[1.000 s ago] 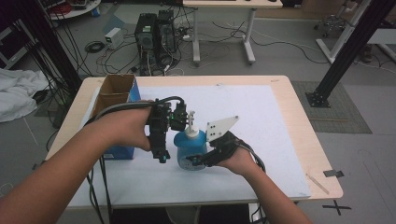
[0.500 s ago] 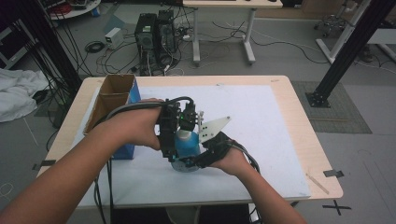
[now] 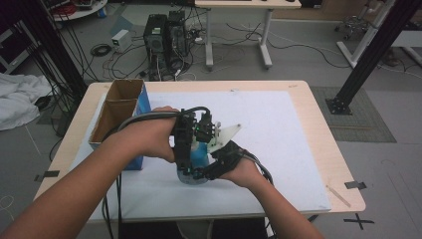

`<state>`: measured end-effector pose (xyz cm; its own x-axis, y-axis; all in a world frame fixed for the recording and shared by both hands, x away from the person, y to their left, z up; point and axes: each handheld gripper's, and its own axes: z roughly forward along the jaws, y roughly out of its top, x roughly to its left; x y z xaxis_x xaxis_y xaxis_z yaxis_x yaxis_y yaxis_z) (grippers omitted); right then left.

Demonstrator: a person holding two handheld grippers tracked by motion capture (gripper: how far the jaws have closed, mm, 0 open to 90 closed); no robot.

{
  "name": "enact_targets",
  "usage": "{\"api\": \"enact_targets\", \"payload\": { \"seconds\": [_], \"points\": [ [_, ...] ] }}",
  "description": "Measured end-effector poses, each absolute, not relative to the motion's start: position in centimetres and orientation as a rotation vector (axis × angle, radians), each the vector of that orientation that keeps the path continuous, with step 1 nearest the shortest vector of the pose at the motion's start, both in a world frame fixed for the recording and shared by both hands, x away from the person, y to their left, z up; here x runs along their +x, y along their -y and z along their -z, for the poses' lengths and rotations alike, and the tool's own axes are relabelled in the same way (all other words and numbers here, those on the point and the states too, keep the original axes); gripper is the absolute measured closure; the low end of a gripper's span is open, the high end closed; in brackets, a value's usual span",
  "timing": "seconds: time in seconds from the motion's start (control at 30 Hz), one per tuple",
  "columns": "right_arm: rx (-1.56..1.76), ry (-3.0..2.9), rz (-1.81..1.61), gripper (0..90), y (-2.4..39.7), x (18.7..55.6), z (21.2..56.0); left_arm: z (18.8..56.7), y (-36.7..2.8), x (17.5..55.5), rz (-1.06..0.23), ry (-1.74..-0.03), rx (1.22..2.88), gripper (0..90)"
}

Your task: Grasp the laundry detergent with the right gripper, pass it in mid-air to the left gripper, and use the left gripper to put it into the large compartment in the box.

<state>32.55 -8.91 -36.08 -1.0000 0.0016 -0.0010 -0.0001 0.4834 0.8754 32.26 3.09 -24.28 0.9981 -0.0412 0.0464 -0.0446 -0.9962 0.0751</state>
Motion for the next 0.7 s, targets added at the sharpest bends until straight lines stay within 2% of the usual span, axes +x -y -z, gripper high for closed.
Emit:
{"api": "enact_targets", "payload": {
  "seconds": [0.2,0.23,0.27,0.57,0.7],
  "points": [
    [-0.010,-2.698,-1.605,47.6,8.85,32.58,36.00,24.33,-3.06,32.32,-0.065,0.068,3.070,5.2],
    [-0.010,-2.694,-1.606,47.5,8.83,32.58,36.00,24.26,-3.08,32.35,-0.047,0.073,3.068,11.2],
    [-0.007,-2.697,-1.607,47.5,8.83,32.60,36.01,24.25,-3.07,32.35,-0.041,0.068,3.066,13.2],
    [-0.012,-2.698,-1.609,47.5,8.64,32.62,36.03,24.50,-3.17,32.43,-0.058,0.067,3.079,13.3],
    [-0.009,-2.698,-1.617,47.6,8.58,32.62,36.08,24.34,-3.19,32.45,-0.061,0.085,3.073,18.4]
  ]
}}
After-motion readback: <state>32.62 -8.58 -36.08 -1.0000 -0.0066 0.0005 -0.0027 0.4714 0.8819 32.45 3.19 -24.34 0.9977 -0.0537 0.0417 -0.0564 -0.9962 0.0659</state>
